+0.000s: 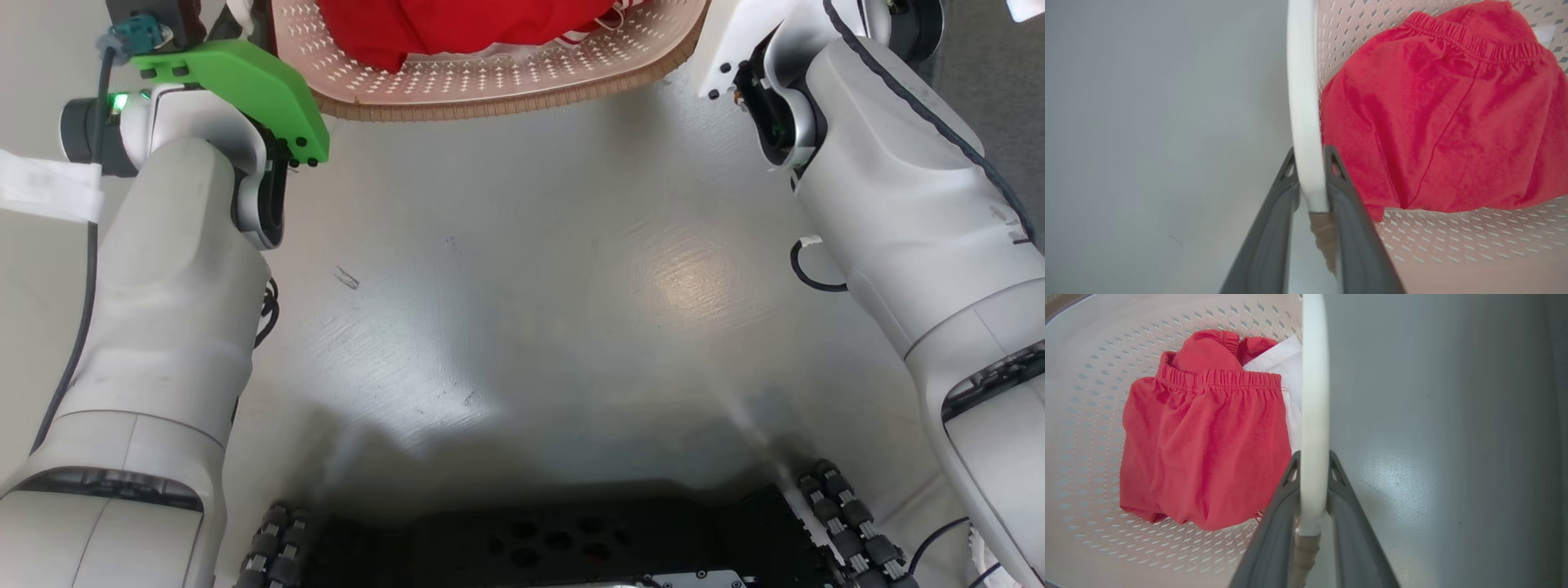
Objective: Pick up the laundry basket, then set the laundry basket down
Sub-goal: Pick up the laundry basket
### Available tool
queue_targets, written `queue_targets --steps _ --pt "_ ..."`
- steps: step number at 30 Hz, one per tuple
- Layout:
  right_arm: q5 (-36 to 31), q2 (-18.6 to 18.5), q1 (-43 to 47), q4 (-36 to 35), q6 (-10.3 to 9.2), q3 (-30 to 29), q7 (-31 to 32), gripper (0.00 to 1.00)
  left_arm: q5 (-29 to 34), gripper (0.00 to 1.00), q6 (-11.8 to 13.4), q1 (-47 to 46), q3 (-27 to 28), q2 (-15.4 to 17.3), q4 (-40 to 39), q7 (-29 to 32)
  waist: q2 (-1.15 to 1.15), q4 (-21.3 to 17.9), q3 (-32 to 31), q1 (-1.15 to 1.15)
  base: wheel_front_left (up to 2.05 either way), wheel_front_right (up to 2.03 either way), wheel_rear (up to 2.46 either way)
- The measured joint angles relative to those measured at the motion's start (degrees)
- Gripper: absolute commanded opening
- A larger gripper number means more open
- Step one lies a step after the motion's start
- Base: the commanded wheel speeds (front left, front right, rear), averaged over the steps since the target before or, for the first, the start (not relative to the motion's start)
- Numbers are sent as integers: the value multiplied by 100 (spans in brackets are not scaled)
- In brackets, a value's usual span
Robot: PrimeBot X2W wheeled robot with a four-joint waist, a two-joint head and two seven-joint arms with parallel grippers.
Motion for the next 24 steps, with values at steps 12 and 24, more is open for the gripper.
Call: queue_targets --steps 12,24 --pt "326 46 240 141 -3 124 -265 0 -60 0 2 10 -149 -35 343 -125 0 -61 -377 0 0 0 0" --pt "684 98 823 312 11 338 -320 0 -133 0 -27 313 -470 -71 683 -168 0 -95 -945 0 0 0 0"
